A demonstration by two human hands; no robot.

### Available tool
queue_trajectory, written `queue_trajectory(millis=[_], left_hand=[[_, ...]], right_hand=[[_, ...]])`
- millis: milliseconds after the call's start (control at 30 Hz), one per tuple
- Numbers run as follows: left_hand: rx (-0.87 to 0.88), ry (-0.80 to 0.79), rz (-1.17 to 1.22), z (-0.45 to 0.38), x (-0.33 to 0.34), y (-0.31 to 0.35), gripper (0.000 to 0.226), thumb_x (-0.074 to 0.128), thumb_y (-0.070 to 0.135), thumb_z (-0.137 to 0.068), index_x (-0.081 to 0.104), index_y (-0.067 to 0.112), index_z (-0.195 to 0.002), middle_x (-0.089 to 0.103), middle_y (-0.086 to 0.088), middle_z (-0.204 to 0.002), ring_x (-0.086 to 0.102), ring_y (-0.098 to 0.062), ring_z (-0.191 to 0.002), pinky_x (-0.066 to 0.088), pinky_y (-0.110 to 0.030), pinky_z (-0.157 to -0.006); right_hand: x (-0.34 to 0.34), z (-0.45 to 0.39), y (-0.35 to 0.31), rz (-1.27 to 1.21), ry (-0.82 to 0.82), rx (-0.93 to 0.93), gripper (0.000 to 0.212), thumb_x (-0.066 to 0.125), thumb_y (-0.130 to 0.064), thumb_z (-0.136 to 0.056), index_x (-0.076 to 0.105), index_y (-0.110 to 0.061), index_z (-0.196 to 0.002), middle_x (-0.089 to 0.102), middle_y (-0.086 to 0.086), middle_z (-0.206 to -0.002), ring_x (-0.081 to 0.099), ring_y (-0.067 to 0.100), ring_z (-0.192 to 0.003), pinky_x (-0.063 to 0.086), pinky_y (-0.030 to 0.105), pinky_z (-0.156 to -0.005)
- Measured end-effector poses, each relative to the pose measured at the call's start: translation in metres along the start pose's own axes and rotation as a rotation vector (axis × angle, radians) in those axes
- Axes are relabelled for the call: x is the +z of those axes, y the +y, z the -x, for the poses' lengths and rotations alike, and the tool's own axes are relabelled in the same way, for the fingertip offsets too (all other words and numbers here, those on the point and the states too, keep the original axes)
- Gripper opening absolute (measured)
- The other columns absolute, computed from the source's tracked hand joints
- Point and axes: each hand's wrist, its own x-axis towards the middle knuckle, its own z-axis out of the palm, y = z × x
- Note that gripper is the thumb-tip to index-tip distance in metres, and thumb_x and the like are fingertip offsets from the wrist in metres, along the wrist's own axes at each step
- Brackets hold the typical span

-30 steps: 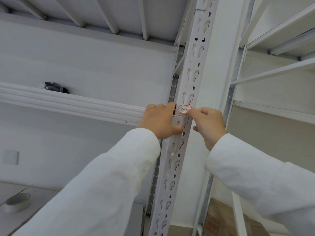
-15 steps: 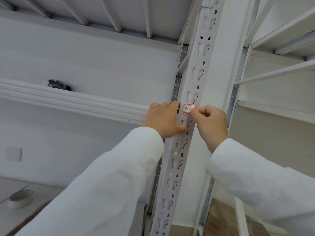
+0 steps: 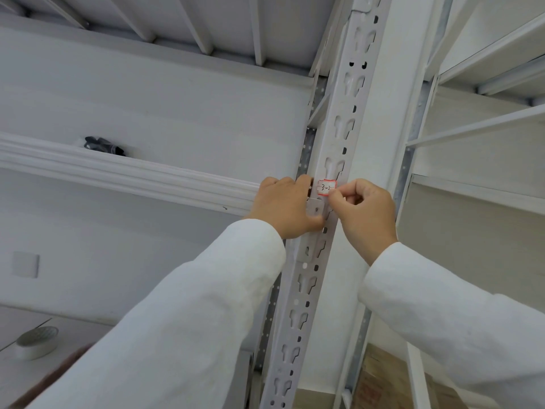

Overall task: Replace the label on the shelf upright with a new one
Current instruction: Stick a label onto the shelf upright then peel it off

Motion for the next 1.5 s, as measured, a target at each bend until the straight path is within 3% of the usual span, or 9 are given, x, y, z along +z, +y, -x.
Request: queue_trajectory(millis=[133,533,800,933,1233,1500], left_hand=[[0.000,-0.001,-0.002,-0.001,0.001,-0.001,0.048,0.055,0.052,-0.079,0.048,0.016,-0.111,0.061,-0.002,-0.096,0.056,-0.023,-0.092,0.027,-0.030,-0.083],[-0.003,-0.011,-0.009,-0.001,0.001,0.000,0.047,0.055,0.051,-0.079,0.048,0.016,-0.111,0.062,-0.002,-0.096,0.057,-0.023,-0.091,0.033,-0.034,-0.091],[-0.006,-0.007,-0.010,-0.001,0.000,0.000,0.044,0.054,0.050,-0.080,0.047,0.016,-0.108,0.061,-0.001,-0.093,0.055,-0.022,-0.087,0.033,-0.033,-0.090],[-0.007,-0.003,-0.003,-0.001,0.001,0.000,0.042,0.054,0.049,-0.080,0.047,0.016,-0.105,0.059,0.000,-0.090,0.052,-0.021,-0.083,0.032,-0.033,-0.088],[0.004,-0.012,0.006,0.000,-0.001,0.001,0.046,0.054,0.048,-0.080,0.048,0.016,-0.113,0.062,-0.001,-0.096,0.057,-0.023,-0.090,0.032,-0.033,-0.089],[0.006,-0.019,0.013,0.001,-0.002,0.001,0.040,0.054,0.046,-0.080,0.047,0.017,-0.106,0.057,0.002,-0.086,0.050,-0.020,-0.080,0.029,-0.031,-0.083]], right_hand=[[-0.001,0.001,0.000,0.050,0.000,-0.043,0.018,0.063,-0.016,-0.078,0.057,-0.018,-0.062,0.044,-0.007,-0.053,0.038,0.007,-0.050,0.032,0.016,-0.049],[-0.004,0.005,0.005,0.285,-0.020,-0.324,0.015,0.062,-0.017,-0.080,0.057,-0.018,-0.066,0.046,-0.009,-0.061,0.045,0.014,-0.065,0.035,0.025,-0.055],[-0.007,0.002,0.006,0.368,-0.021,-0.411,0.015,0.061,-0.019,-0.081,0.055,-0.022,-0.068,0.042,-0.012,-0.062,0.041,0.003,-0.062,0.030,0.019,-0.053],[-0.007,0.002,0.007,0.409,-0.013,-0.450,0.013,0.061,-0.017,-0.080,0.056,-0.020,-0.068,0.045,-0.007,-0.066,0.043,0.012,-0.063,0.031,0.019,-0.052],[-0.016,0.000,0.010,0.425,0.020,-0.419,0.011,0.063,-0.031,-0.082,0.067,-0.024,-0.074,0.051,-0.007,-0.070,0.048,0.015,-0.071,0.038,0.028,-0.058],[-0.008,-0.002,0.006,0.284,0.047,-0.245,0.010,0.065,-0.040,-0.078,0.064,-0.030,-0.075,0.051,-0.011,-0.075,0.050,0.010,-0.072,0.037,0.022,-0.060]])
